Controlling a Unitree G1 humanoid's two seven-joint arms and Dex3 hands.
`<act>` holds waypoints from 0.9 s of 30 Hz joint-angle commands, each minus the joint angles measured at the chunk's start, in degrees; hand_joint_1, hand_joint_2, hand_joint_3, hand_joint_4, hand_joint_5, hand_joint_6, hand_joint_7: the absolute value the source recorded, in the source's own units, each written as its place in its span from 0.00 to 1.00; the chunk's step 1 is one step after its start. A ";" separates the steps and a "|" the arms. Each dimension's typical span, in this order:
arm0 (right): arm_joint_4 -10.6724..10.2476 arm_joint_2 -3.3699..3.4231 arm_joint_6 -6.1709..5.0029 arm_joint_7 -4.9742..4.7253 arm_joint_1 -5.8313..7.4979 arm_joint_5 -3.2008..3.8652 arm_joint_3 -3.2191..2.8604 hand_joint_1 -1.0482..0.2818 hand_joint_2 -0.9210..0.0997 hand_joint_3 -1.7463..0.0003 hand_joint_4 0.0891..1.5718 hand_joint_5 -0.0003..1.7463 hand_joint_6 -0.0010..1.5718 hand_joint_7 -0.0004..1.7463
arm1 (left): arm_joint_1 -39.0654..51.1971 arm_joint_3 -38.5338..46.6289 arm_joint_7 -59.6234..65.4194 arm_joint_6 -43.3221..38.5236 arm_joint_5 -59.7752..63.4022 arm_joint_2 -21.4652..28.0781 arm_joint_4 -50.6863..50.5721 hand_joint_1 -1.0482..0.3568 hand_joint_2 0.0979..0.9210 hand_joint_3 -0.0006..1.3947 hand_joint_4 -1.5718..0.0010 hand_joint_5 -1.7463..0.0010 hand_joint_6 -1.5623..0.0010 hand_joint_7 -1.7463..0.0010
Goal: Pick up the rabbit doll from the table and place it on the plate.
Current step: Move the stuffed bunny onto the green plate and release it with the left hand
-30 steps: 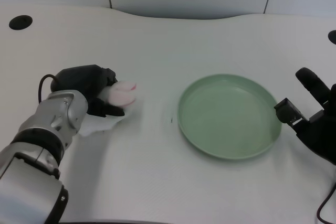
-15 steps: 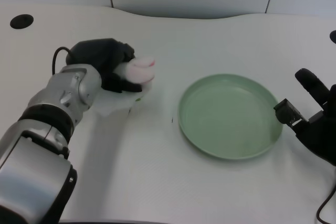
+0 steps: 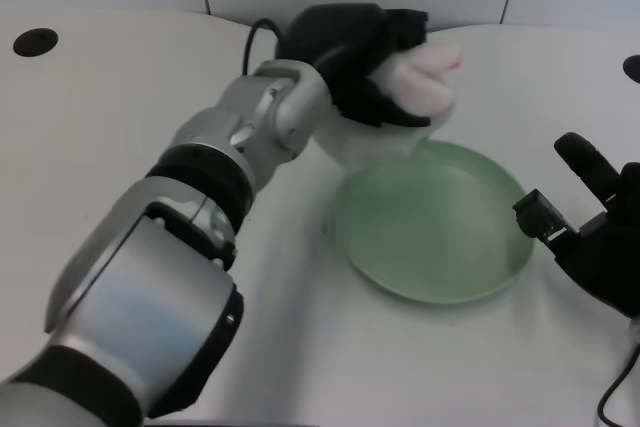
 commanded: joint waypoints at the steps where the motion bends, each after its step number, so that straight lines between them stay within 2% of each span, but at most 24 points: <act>1: -1.09 0.72 0.38 0.45 0.38 1.14 -0.34 0.28 0.00 0.79 0.34 1.00 0.45 0.80 | 0.56 -0.50 1.49 -1.70 0.08 -2.58 -0.09 0.28 1.00 0.19 0.47 0.00 0.61 0.00; 4: -1.63 1.07 0.98 0.93 0.46 1.64 -0.56 0.29 0.00 0.79 0.33 1.00 0.45 0.79 | 1.79 -0.60 1.26 -2.04 -0.20 -4.64 0.06 0.26 1.00 0.22 0.44 0.00 0.58 0.00; 10: -2.11 1.20 1.26 0.92 0.63 1.79 -0.54 0.29 0.00 0.80 0.33 1.00 0.46 0.78 | 2.08 -0.65 1.17 -2.06 -0.25 -5.04 0.08 0.25 1.00 0.22 0.43 0.00 0.57 0.00; 14: -4.67 2.33 1.17 0.37 1.61 1.89 -0.16 0.27 0.00 0.82 0.34 1.00 0.45 0.83 | 6.03 -1.56 -2.63 1.98 0.00 -7.97 1.01 0.26 1.00 0.24 0.47 0.00 0.59 0.00; 15: -5.25 2.53 1.20 -0.12 1.83 1.83 -0.09 0.28 0.00 0.82 0.35 1.00 0.45 0.84 | 6.22 -0.69 -5.49 2.81 -1.12 -8.22 1.08 0.23 1.00 0.28 0.51 0.06 0.59 0.12; 16: -5.80 2.70 1.21 -0.54 2.03 1.75 0.00 0.28 0.00 0.81 0.35 1.00 0.45 0.84 | 6.24 -0.32 -8.40 3.86 -1.67 -8.35 1.15 0.21 1.00 0.32 0.55 0.20 0.58 0.34; 17: -6.10 2.77 1.16 -0.66 2.13 1.69 0.09 0.28 0.00 0.80 0.36 1.00 0.45 0.84 | 6.23 -0.23 -10.54 4.73 -1.78 -8.35 1.18 0.19 1.00 0.35 0.58 0.34 0.57 0.51; 18: -6.09 2.72 1.33 -0.52 2.04 1.77 0.09 0.28 0.00 0.80 0.36 1.00 0.45 0.84 | 6.08 -0.90 -11.81 5.78 -1.04 -8.18 1.21 0.18 1.00 0.37 0.59 0.50 0.55 0.68; 19: -6.05 2.67 1.47 -0.38 1.97 1.86 0.09 0.28 0.00 0.81 0.36 1.00 0.44 0.86 | 5.97 -1.45 -12.44 6.49 -0.43 -8.04 1.19 0.15 1.00 0.39 0.64 0.70 0.60 0.86; 20: -5.92 2.55 1.82 -0.26 1.86 2.05 -0.01 0.28 0.00 0.81 0.36 1.00 0.44 0.86 | 5.95 -2.13 -13.10 7.59 0.31 -7.79 1.24 0.14 1.00 0.40 0.66 0.78 0.61 0.92; 21: -5.87 2.47 2.08 -0.22 1.79 2.18 -0.08 0.27 0.00 0.83 0.36 1.00 0.43 0.88 | 5.95 -2.56 -13.55 8.33 0.76 -7.62 1.25 0.09 1.00 0.42 0.78 0.88 0.72 0.97; 23: -5.91 2.43 2.43 -0.25 1.77 2.45 -0.26 0.27 0.00 0.83 0.36 1.00 0.42 0.88 | 6.07 -3.73 -13.82 9.46 1.90 -7.03 1.28 0.05 1.00 0.45 0.88 0.95 0.82 0.99; 24: -5.90 2.44 2.55 -0.20 1.76 2.57 -0.30 0.27 0.00 0.83 0.36 1.00 0.42 0.88 | 6.13 -4.24 -13.54 9.68 2.36 -6.79 1.27 0.02 1.00 0.51 0.94 0.97 0.89 1.00; 26: -5.90 2.43 2.70 -0.17 1.77 2.78 -0.24 0.28 0.00 0.83 0.36 1.00 0.42 0.87 | 6.20 -4.72 -13.17 9.86 2.80 -6.59 1.23 0.01 1.00 0.54 0.97 0.99 0.93 1.00; 27: -5.93 2.44 2.21 -0.09 1.85 2.61 -0.04 0.27 0.00 0.83 0.36 1.00 0.42 0.87 | 6.43 -3.66 -13.26 9.54 1.78 -6.42 1.13 0.00 1.00 0.56 0.98 0.99 0.95 1.00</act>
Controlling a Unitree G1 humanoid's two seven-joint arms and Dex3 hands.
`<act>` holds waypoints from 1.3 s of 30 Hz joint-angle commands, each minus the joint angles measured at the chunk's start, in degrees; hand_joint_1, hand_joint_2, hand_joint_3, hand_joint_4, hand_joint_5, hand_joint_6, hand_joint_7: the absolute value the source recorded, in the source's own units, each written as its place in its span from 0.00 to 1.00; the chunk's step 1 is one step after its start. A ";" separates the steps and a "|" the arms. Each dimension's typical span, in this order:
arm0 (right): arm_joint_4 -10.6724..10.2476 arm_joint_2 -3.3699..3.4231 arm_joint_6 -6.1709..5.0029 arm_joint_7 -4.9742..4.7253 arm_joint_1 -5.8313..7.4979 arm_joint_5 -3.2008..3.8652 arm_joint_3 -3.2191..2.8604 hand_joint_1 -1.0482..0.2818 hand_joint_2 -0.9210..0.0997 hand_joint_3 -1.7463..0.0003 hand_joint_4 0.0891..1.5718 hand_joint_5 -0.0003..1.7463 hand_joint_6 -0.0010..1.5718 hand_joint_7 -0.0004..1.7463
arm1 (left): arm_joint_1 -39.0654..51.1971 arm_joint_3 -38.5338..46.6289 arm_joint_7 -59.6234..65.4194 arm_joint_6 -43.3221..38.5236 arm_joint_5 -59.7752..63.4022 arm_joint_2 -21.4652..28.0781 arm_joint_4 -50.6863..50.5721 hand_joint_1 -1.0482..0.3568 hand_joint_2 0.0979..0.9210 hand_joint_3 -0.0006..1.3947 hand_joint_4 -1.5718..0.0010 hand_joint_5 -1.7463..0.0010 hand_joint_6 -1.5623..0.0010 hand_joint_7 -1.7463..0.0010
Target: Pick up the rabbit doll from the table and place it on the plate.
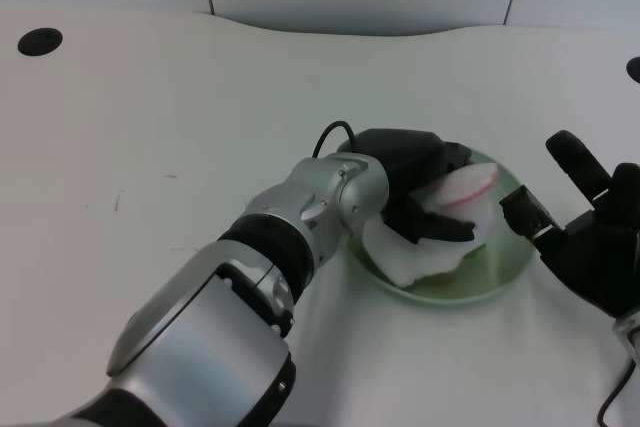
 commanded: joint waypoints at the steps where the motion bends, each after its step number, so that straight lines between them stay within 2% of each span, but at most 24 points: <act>1: -0.85 -0.40 -0.59 0.40 0.21 0.29 0.22 0.27 0.00 0.83 0.36 1.00 0.42 0.87 | 0.21 1.49 -0.42 -0.30 -1.42 1.17 0.14 0.00 1.00 0.59 0.99 1.00 0.97 1.00; 5: -0.72 -0.44 -1.04 0.67 0.25 0.22 0.45 0.27 0.00 0.83 0.35 1.00 0.43 0.86 | 0.29 2.75 -0.75 -0.74 -2.65 1.33 0.04 0.00 1.00 0.62 1.00 1.00 1.00 1.00; 8: -0.53 -0.65 -0.24 0.65 0.20 0.43 0.49 0.26 0.00 0.84 0.36 1.00 0.44 0.84 | -0.28 13.76 -8.07 -2.49 -14.03 1.26 -0.73 0.00 1.00 0.59 0.98 0.99 1.00 1.00; 12: -0.52 -0.68 -0.14 0.64 0.21 0.47 0.52 0.26 0.00 0.84 0.36 1.00 0.45 0.83 | -0.38 15.69 -9.79 -2.74 -15.77 1.28 -0.83 0.00 1.00 0.57 0.98 0.99 1.00 1.00; 15: -0.07 -1.19 -0.25 0.53 -0.06 0.51 0.25 0.27 0.00 0.81 0.35 1.00 0.45 0.81 | -4.97 34.86 -21.49 0.18 -36.43 1.78 -2.83 0.00 1.00 0.64 1.00 1.00 1.00 1.00; 17: 0.08 -1.23 -0.36 0.61 -0.04 0.37 0.33 0.28 0.00 0.81 0.34 1.00 0.46 0.78 | -5.85 40.50 -27.46 2.50 -42.88 2.60 -3.24 0.00 1.00 0.66 1.00 1.00 1.00 1.00; 20: 0.35 -1.29 -0.32 0.76 -0.01 0.25 0.44 0.27 0.00 0.81 0.34 1.00 0.47 0.78 | -3.81 47.17 -38.66 6.11 -51.07 5.60 -4.06 0.00 1.00 0.64 1.00 1.00 1.00 1.00; 23: 0.37 -1.57 -0.04 0.83 0.02 0.44 0.29 0.27 0.00 0.82 0.34 1.00 0.45 0.83 | 0.07 50.07 -45.73 7.69 -54.84 8.86 -4.75 0.00 1.00 0.58 1.00 1.00 1.00 1.00; 27: 0.43 -1.67 0.01 0.90 -0.01 0.52 0.28 0.27 0.00 0.82 0.34 1.00 0.44 0.85 | 0.88 50.55 -47.35 8.47 -55.57 9.48 -5.09 0.00 1.00 0.56 1.00 1.00 1.00 1.00; 30: 0.91 -2.43 -0.67 0.91 -0.68 0.78 -0.33 0.27 0.00 0.80 0.35 1.00 0.43 0.85 | 12.01 55.17 -53.90 13.12 -60.28 17.04 -6.19 0.00 1.00 0.54 1.00 1.00 1.00 1.00; 32: 1.06 -2.52 -0.77 0.96 -0.81 0.75 -0.47 0.27 0.00 0.80 0.35 1.00 0.43 0.85 | 13.47 55.50 -54.93 14.05 -61.18 17.93 -6.72 0.00 1.00 0.54 1.00 1.00 1.00 1.00; 34: 1.48 -2.85 -0.29 0.82 -1.08 0.75 -0.67 0.28 0.00 0.80 0.35 1.00 0.43 0.85 | 16.22 56.42 -55.80 15.40 -62.68 18.68 -7.51 0.00 1.00 0.53 1.00 1.00 1.00 1.00; 36: 2.42 -3.34 0.24 0.81 -1.42 0.40 -0.49 0.28 0.00 0.80 0.34 1.00 0.44 0.83 | 25.15 58.72 -54.72 15.78 -64.99 19.28 -10.11 0.00 1.00 0.54 0.93 0.97 0.99 1.00; 37: 2.76 -3.46 0.40 0.79 -1.49 0.21 -0.36 0.28 0.00 0.80 0.34 1.00 0.44 0.82 | 28.98 59.35 -53.64 15.34 -65.68 19.20 -11.69 0.00 1.00 0.53 0.85 0.88 0.94 0.99; 38: 2.99 -3.53 0.49 0.77 -1.54 0.09 -0.29 0.27 0.00 0.80 0.34 1.00 0.44 0.82 | 31.50 59.61 -52.81 15.16 -66.18 19.03 -13.14 0.00 1.00 0.52 0.86 0.74 0.90 0.99; 39: 3.22 -3.56 0.49 0.81 -1.51 -0.05 -0.18 0.27 0.00 0.80 0.34 1.00 0.44 0.82 | 33.93 59.73 -51.43 13.95 -66.33 18.65 -14.37 0.00 1.00 0.52 0.87 0.68 0.89 0.99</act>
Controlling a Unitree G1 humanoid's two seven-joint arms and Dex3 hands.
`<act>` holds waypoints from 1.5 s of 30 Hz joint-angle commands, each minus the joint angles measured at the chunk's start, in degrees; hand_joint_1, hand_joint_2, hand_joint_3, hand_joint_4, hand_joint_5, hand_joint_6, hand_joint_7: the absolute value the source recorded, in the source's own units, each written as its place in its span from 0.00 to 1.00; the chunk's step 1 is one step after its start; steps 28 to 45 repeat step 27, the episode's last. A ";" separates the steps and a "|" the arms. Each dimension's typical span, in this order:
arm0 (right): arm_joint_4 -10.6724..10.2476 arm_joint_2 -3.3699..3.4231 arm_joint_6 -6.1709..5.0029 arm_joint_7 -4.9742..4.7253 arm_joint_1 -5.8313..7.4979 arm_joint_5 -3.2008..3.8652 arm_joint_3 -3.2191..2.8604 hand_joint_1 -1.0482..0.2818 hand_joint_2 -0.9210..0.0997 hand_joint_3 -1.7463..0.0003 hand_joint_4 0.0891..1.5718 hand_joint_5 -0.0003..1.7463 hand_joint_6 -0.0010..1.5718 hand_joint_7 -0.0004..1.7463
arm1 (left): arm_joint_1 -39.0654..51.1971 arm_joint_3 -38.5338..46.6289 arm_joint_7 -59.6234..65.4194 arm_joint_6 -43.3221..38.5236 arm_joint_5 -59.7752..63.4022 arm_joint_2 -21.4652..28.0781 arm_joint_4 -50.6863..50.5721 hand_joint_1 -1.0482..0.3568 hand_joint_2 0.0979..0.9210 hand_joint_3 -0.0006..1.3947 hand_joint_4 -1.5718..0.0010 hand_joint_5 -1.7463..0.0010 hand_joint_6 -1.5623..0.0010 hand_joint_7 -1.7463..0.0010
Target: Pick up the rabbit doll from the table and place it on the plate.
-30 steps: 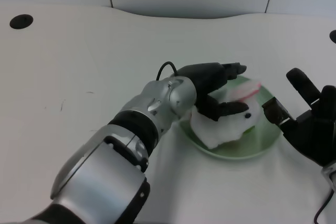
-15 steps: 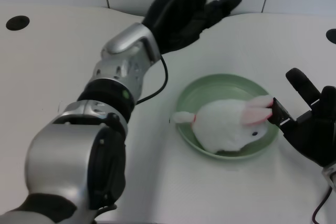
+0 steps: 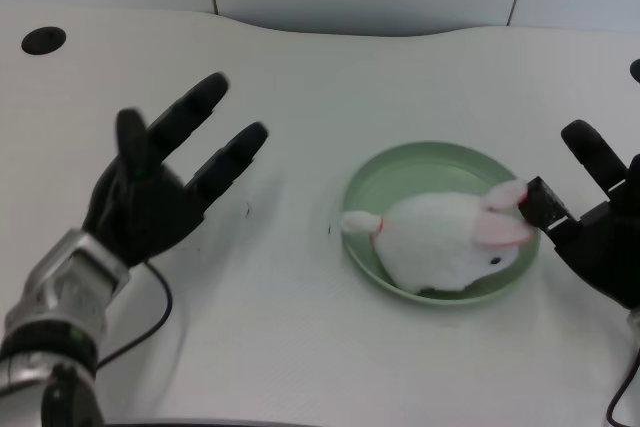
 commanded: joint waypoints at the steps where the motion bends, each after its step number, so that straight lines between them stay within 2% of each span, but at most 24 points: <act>1: 1.09 -1.20 0.05 0.16 0.16 -0.27 0.06 0.27 0.00 0.81 0.34 1.00 0.44 0.82 | 9.12 0.57 4.34 -3.29 -0.50 -0.50 -3.46 0.02 1.00 0.49 0.87 0.43 0.78 0.93; 2: 1.20 -1.25 -0.13 0.27 0.24 -0.37 0.12 0.28 0.00 0.81 0.34 1.00 0.44 0.82 | 10.45 0.33 5.63 -4.71 -0.25 -0.86 -4.33 0.05 1.00 0.47 0.86 0.19 0.68 0.82; 3: 1.29 -1.32 -0.62 0.38 0.36 -0.53 0.17 0.27 0.00 0.81 0.34 1.00 0.44 0.83 | 11.45 0.06 6.52 -5.99 -0.06 -1.10 -4.84 0.06 1.00 0.46 0.86 0.10 0.65 0.77; 4: 1.57 -1.55 -0.92 0.73 0.39 -0.59 0.13 0.27 0.00 0.80 0.35 1.00 0.44 0.83 | 11.88 -0.11 6.68 -6.78 -0.11 -1.06 -4.86 0.07 1.00 0.46 0.84 0.05 0.67 0.65; 5: 1.81 -1.71 -1.10 0.98 0.38 -0.61 0.08 0.27 0.00 0.80 0.35 1.00 0.44 0.83 | 12.11 -0.24 6.65 -7.17 -0.27 -1.00 -4.84 0.07 1.00 0.44 0.84 0.02 0.75 0.43; 6: 1.99 -1.88 -1.11 1.00 0.36 -0.56 -0.02 0.28 0.00 0.80 0.34 1.00 0.44 0.83 | 12.04 -0.34 6.85 -7.41 -0.33 -0.82 -4.60 0.07 1.00 0.43 0.83 0.01 0.78 0.34; 8: 2.21 -2.02 -1.07 0.72 0.32 -0.49 -0.20 0.28 0.00 0.79 0.34 1.00 0.44 0.82 | 11.65 -0.49 7.10 -7.52 -0.42 -0.53 -4.23 0.07 1.00 0.41 0.86 0.00 0.80 0.28; 12: 2.87 -2.25 -1.56 0.12 -0.20 -0.73 -0.17 0.28 0.00 0.79 0.34 1.00 0.44 0.82 | 10.04 -1.05 6.39 -7.06 -0.29 0.15 -3.47 0.07 1.00 0.39 0.87 0.00 0.80 0.27; 15: 3.23 -2.23 -1.73 0.41 -0.32 -0.66 -0.16 0.29 0.00 0.79 0.34 1.00 0.44 0.81 | 9.81 -1.42 5.80 -7.46 -0.23 0.36 -3.20 0.08 1.00 0.39 0.86 0.00 0.79 0.27; 19: 3.09 -2.10 -1.20 0.39 -0.13 -0.55 -0.10 0.29 0.00 0.80 0.35 1.00 0.46 0.79 | 9.85 -1.58 5.03 -7.73 -0.39 0.74 -2.70 0.08 1.00 0.39 0.86 0.00 0.80 0.27; 23: 3.03 -2.09 -1.70 0.73 -0.03 -0.74 0.09 0.28 0.00 0.79 0.34 1.00 0.46 0.79 | 9.79 -1.69 5.60 -7.20 -0.51 0.78 -2.67 0.08 1.00 0.39 0.88 0.00 0.81 0.27; 27: 3.34 -2.32 -1.22 0.43 -0.35 -0.65 -0.01 0.28 0.00 0.80 0.34 1.00 0.46 0.79 | 9.53 -1.83 5.77 -7.32 -0.39 0.83 -2.33 0.08 1.00 0.38 0.87 0.00 0.82 0.26; 45: 3.34 -2.32 -1.22 0.43 -0.35 -0.65 -0.01 0.28 0.00 0.80 0.34 1.00 0.46 0.79 | 9.53 -1.83 5.77 -7.32 -0.39 0.83 -2.33 0.08 1.00 0.38 0.87 0.00 0.82 0.26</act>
